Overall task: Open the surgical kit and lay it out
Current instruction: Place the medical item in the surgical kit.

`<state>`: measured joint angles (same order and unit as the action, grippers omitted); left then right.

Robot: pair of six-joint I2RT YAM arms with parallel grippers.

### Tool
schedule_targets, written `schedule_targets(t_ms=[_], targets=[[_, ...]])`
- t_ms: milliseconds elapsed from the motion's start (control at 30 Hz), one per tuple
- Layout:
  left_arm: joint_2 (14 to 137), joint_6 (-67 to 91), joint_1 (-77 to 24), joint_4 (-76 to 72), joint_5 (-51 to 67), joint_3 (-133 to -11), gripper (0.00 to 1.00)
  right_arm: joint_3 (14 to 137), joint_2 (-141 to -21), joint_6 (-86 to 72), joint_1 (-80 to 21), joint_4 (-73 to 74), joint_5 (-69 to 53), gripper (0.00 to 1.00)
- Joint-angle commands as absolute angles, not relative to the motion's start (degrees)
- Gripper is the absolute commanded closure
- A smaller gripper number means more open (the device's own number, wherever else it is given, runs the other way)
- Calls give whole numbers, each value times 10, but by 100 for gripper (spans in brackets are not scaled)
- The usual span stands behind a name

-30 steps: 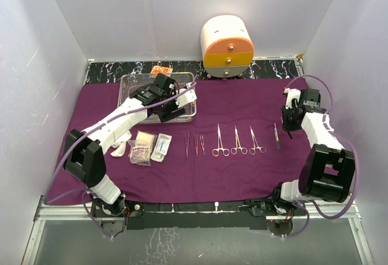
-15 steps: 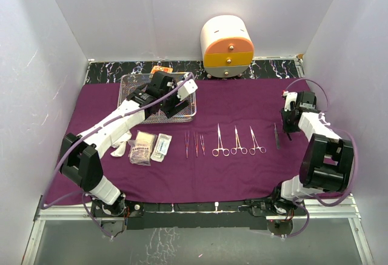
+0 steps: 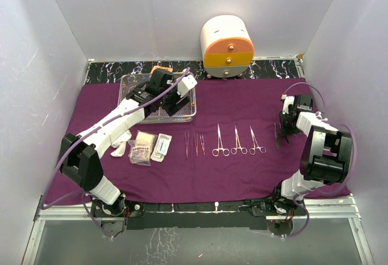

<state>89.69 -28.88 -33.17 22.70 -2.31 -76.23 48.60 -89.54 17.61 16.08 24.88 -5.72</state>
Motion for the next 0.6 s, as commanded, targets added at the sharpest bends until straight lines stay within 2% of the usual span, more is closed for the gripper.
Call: schedule_targets(t_ms=[0, 333, 567], targets=[[893, -275, -331, 228, -12, -789, 31, 480, -903, 167, 162, 220, -49, 90], [891, -277, -332, 230, -15, -788, 30, 478, -916, 168, 162, 230, -41, 82], [888, -279, -332, 230, -16, -784, 29, 480, -917, 169, 162, 234, -37, 81]])
